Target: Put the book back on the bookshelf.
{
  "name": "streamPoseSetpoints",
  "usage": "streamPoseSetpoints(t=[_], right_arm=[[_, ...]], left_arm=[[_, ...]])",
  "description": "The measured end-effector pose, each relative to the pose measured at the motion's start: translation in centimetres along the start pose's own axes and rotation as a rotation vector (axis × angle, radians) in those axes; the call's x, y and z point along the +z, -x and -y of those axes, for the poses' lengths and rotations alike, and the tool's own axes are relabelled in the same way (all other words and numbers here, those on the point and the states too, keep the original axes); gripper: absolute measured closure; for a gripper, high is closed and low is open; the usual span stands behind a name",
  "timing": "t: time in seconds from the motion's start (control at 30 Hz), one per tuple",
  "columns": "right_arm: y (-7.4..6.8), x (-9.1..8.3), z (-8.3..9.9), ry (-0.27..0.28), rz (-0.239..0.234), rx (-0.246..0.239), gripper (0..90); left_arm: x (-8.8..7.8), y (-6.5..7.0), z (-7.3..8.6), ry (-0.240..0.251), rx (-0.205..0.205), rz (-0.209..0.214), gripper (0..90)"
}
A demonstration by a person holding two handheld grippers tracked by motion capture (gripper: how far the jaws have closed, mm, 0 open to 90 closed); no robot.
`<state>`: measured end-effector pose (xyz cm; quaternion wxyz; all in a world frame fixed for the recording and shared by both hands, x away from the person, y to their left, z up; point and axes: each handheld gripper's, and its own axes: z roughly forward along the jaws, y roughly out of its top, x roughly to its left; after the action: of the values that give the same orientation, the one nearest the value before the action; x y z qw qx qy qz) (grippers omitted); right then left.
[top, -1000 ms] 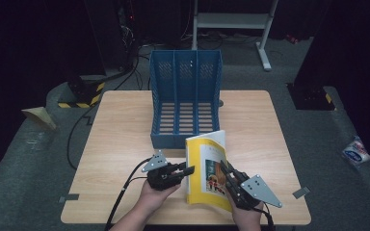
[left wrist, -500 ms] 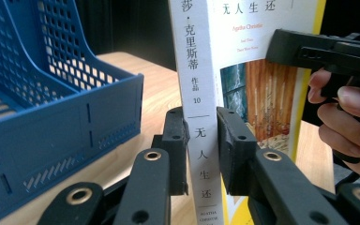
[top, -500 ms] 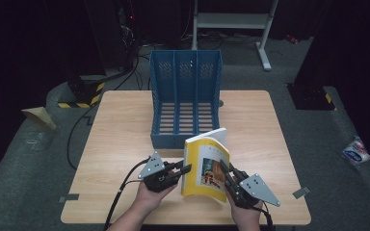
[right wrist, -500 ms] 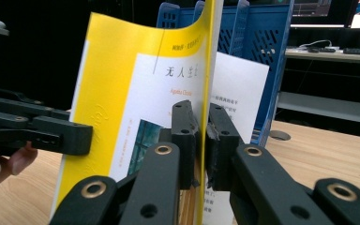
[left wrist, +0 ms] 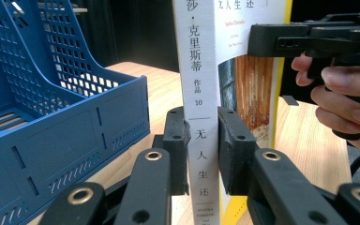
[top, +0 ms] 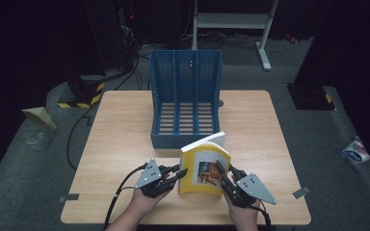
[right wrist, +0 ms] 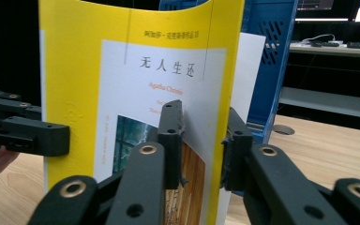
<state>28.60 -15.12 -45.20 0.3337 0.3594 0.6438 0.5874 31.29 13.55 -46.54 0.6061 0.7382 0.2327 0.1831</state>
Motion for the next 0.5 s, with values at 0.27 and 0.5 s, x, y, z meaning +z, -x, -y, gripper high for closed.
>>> streamPoseSetpoints(t=[0.27,0.5], right_arm=[[-0.1,0.0,0.2,0.005,0.001,0.004,66.8],[-0.1,-0.2,0.1,0.014,0.014,0.009,57.3]], left_arm=[[-0.6,-0.1,0.5,0.009,0.005,0.04,76.0],[-1.2,0.1,1.0,0.023,0.016,0.057,76.3]])
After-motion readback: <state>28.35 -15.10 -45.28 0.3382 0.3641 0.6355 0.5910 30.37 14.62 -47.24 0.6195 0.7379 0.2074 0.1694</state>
